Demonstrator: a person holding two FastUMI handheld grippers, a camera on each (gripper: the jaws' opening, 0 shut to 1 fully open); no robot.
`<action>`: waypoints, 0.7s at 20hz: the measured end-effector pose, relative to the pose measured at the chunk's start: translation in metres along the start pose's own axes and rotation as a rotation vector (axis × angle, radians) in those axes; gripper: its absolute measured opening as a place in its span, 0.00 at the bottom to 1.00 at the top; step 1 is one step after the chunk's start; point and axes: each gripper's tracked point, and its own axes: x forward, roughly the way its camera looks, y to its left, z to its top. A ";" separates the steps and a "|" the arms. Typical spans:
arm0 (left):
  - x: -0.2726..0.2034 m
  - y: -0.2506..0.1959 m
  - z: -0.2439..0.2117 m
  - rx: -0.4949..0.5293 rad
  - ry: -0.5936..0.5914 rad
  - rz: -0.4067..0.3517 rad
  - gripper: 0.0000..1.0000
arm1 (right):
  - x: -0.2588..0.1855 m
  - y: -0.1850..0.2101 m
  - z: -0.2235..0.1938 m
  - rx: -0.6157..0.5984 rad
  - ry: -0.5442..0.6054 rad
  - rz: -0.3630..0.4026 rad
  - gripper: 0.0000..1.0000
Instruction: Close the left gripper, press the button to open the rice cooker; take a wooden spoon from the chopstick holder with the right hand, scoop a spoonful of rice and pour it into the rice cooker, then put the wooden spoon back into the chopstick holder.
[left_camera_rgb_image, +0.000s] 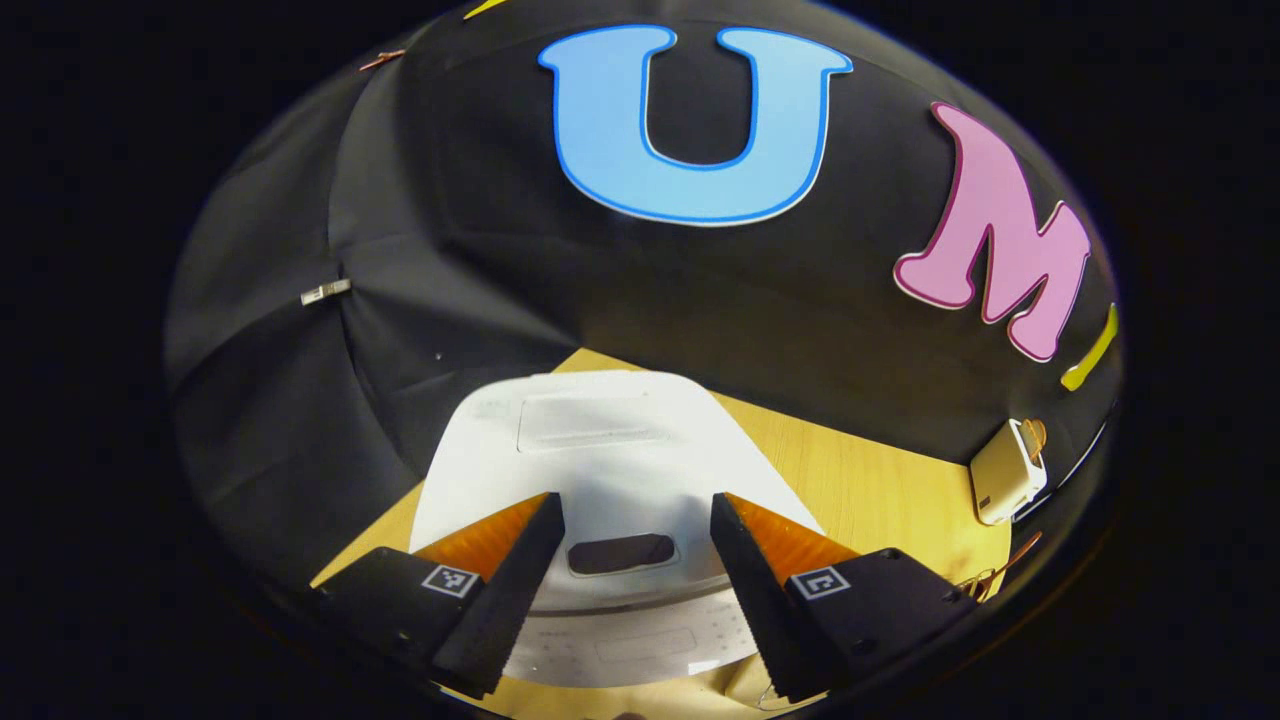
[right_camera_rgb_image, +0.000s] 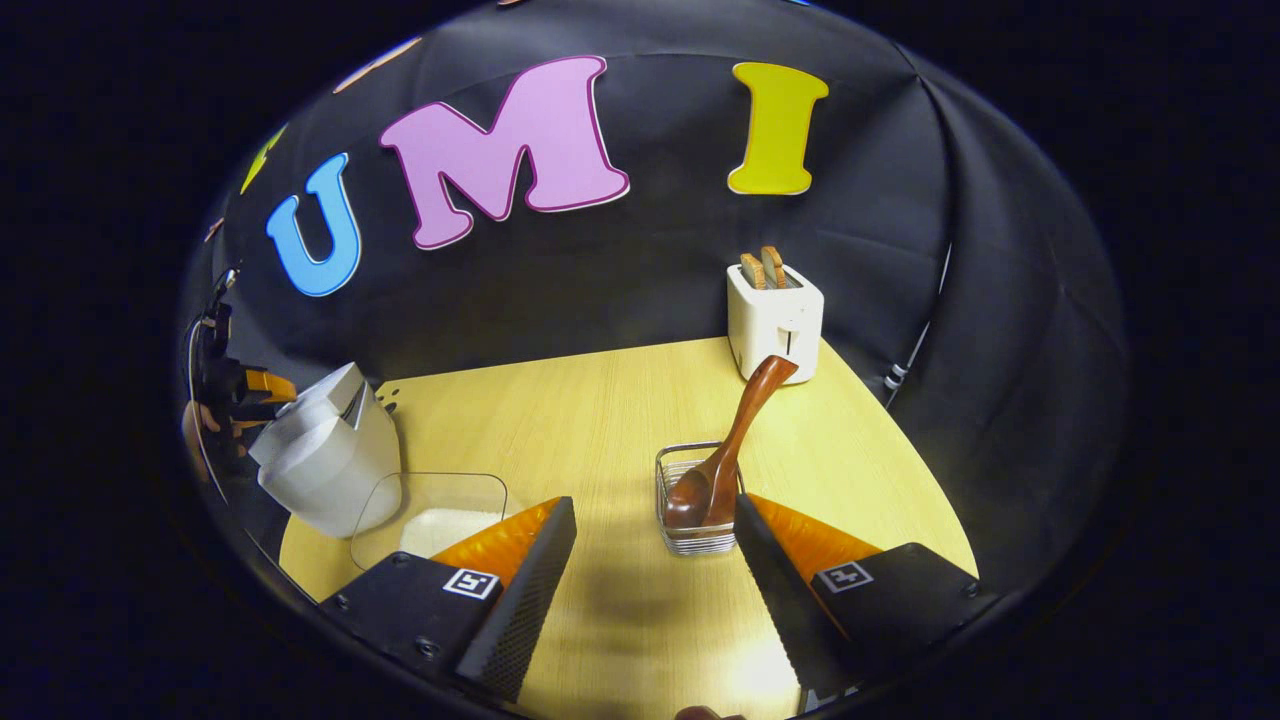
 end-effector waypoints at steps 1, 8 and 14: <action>0.004 0.002 -0.011 0.014 0.024 0.012 0.98 | -0.003 -0.001 -0.001 0.001 0.002 0.002 0.99; 0.011 0.002 -0.019 0.125 -0.069 0.050 1.00 | -0.002 -0.010 -0.018 0.012 0.025 0.003 0.99; 0.008 0.002 -0.014 0.122 -0.163 0.083 1.00 | -0.005 0.001 -0.016 -0.018 0.021 0.019 0.99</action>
